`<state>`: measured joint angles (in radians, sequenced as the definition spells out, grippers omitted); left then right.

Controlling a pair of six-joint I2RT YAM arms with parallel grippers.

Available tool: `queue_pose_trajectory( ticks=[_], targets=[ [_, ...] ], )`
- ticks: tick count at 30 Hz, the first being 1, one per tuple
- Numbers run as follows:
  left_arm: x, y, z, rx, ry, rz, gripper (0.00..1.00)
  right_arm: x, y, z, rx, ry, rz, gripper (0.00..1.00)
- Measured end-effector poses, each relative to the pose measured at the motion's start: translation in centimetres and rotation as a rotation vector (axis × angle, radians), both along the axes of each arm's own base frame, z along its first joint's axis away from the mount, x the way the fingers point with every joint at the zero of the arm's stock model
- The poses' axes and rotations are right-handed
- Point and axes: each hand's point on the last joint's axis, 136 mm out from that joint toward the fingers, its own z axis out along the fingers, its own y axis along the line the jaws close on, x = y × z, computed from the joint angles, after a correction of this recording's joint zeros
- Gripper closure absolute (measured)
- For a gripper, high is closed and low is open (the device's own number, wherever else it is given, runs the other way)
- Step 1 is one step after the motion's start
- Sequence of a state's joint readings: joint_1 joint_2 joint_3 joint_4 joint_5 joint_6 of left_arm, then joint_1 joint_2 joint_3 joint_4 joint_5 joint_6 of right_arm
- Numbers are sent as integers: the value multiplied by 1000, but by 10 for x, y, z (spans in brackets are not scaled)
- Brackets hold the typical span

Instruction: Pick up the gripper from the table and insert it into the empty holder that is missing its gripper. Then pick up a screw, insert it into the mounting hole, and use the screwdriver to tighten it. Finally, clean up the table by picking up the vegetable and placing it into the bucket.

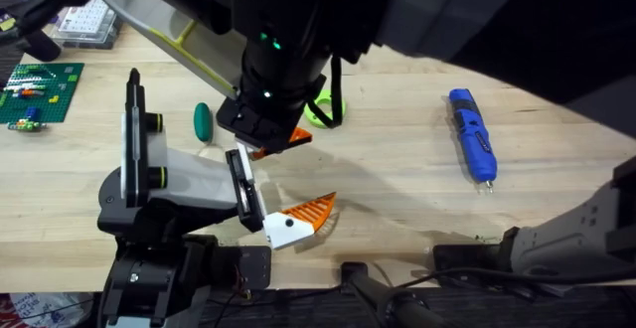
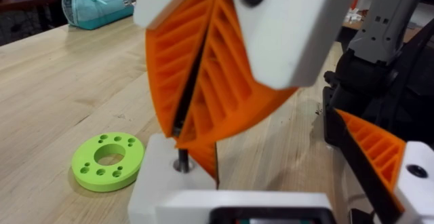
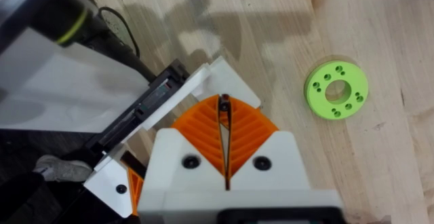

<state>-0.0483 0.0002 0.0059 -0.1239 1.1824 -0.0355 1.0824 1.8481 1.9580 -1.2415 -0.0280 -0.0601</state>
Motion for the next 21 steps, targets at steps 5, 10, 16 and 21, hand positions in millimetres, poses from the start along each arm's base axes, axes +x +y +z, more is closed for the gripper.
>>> queue_pose_trajectory(
  ticks=[5, 10, 16, 21],
  targets=[
    [0, 0, 0, -1, 1, 0, 15, 0, 0, -1, -3, 1, 0, 992],
    [0, 0, 0, -1, 2, 1, 15, -1, -1, -1, -8, 4, 0, 992],
    [0, 0, 0, -1, 2, 1, 15, -1, -2, -1, -8, 4, 0, 992],
    [0, 0, 0, -1, 2, 1, 14, -1, -2, -1, -8, 3, 0, 992]
  ],
)
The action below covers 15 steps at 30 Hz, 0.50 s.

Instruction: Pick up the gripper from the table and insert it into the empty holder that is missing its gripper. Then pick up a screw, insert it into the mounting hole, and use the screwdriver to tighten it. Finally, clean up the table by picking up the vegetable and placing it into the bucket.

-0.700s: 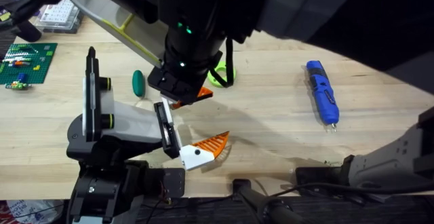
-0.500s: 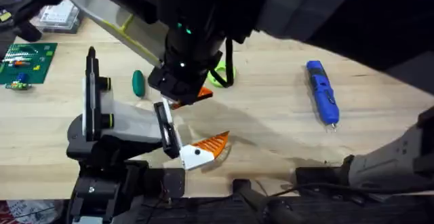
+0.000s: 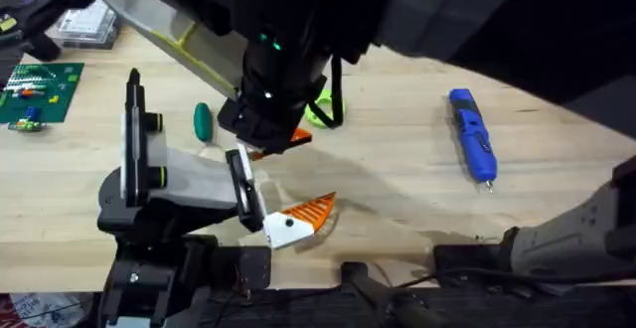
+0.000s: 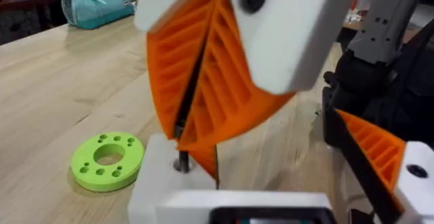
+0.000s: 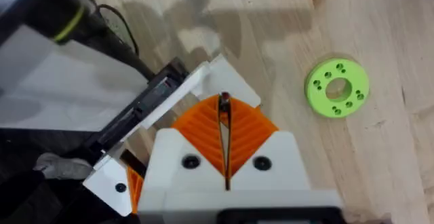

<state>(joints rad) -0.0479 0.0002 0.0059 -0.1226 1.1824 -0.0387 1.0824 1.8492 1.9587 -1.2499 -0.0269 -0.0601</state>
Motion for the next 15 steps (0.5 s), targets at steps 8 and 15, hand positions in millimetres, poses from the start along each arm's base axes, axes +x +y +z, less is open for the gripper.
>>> queue_pose_trajectory(
  ticks=[8, 15],
  targets=[
    [0, 0, 0, 0, 0, 0, 14, 0, 0, 1, 2, 0, 0, 992],
    [0, 0, 0, 0, 0, 0, 14, 0, 0, 10, 13, -6, 0, 992]
  ],
)
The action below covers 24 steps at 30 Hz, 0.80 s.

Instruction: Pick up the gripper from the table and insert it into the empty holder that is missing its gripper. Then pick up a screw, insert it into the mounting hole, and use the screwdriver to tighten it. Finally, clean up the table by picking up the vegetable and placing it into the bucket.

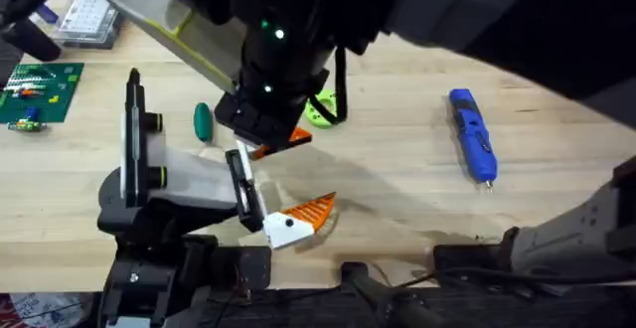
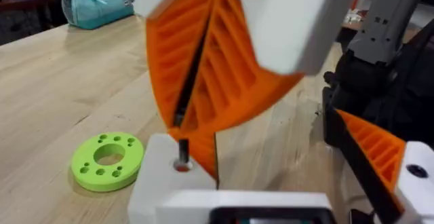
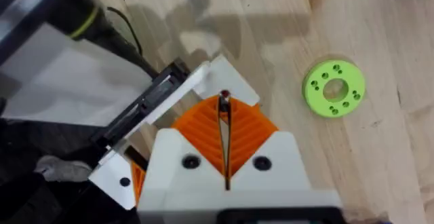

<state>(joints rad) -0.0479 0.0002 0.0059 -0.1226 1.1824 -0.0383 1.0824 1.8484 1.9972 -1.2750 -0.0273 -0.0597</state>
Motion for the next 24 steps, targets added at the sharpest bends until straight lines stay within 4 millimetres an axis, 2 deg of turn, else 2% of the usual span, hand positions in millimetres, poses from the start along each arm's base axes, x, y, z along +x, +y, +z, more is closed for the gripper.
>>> queue_pose_trajectory(
  ticks=[5, 24],
  targets=[
    [0, 0, 0, 0, -1, 0, 15, -1, -1, 5, 6, -3, 0, 992],
    [0, 0, 0, 0, 0, 0, 14, -2, -4, 4, -8, 4, 0, 992]
  ],
)
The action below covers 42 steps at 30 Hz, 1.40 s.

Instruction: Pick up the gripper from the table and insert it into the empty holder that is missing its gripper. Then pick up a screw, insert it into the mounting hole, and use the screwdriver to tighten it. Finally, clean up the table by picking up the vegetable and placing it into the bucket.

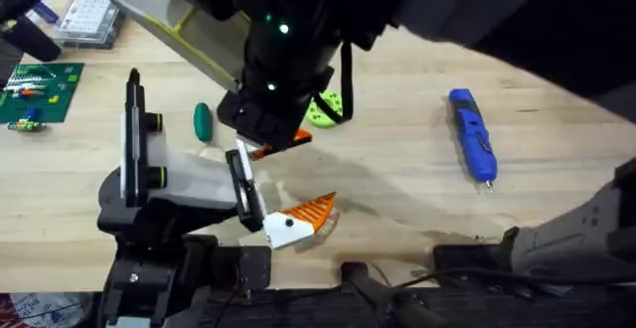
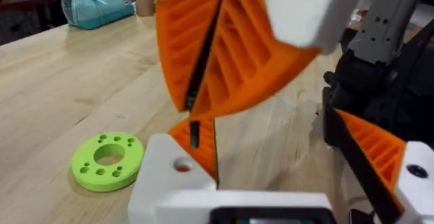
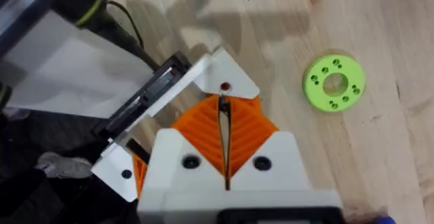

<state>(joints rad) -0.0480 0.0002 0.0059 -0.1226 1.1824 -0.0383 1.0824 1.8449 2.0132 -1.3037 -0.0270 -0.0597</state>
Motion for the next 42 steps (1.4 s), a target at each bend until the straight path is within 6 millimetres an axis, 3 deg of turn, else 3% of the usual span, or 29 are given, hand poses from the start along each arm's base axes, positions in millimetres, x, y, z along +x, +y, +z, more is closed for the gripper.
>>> queue_pose_trajectory(
  ticks=[29, 42],
  targets=[
    [0, 0, 0, 0, 0, 0, 14, 1, 2, -9, -19, 10, 0, 992],
    [0, 0, 0, 0, 0, 0, 14, 1, 0, -26, -49, 23, -1, 992]
  ],
)
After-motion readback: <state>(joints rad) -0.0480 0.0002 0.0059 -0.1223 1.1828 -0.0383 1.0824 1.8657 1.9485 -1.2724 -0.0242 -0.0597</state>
